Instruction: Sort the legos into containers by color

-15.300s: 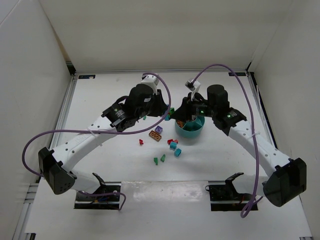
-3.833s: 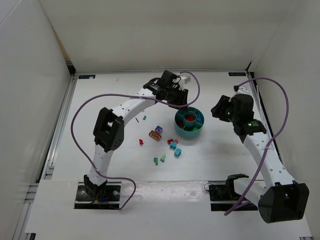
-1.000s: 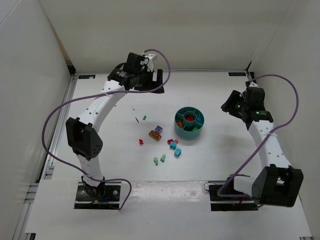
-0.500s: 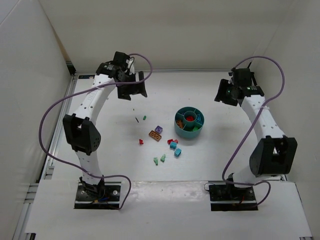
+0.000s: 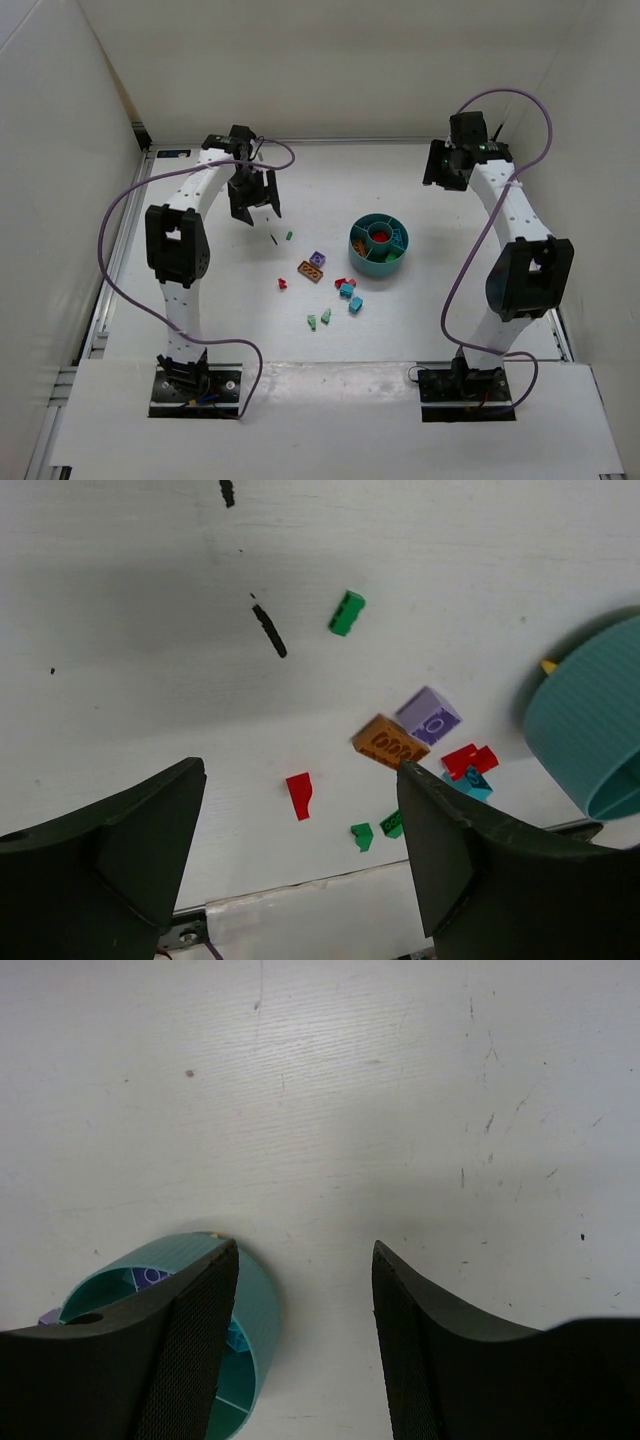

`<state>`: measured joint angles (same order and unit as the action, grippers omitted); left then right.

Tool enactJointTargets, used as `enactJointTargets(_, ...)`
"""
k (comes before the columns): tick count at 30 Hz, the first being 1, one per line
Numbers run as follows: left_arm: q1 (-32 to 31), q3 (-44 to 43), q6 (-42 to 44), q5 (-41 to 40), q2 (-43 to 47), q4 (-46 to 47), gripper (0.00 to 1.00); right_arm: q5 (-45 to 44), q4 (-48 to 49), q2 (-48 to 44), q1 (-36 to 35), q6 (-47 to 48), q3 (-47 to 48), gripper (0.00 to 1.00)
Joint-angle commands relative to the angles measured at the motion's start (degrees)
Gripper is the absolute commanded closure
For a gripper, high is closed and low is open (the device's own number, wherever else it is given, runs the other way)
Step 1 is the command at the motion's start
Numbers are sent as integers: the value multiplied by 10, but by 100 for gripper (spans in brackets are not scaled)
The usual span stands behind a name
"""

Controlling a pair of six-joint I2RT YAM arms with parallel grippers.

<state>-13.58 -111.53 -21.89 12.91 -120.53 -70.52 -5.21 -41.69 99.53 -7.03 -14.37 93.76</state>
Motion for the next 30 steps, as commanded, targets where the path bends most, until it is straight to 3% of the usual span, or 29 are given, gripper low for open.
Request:
enactJointTargets(1,7,-19,5,13,-6,9,14,-16,-17,9,-4,2,41,40)
enactJointTargets(6,7,-19,10,24,-36,28,20,-21,-21,8,-6,6,44,40)
enactJointTargets(15,6,-8,14,-4,-46,31,21,-38,-28,1,-16,1,28,40)
enactJointTargets(30,-12,-140,54,-17,-109,-37,21,-38,-40,49,-19,23,98,40)
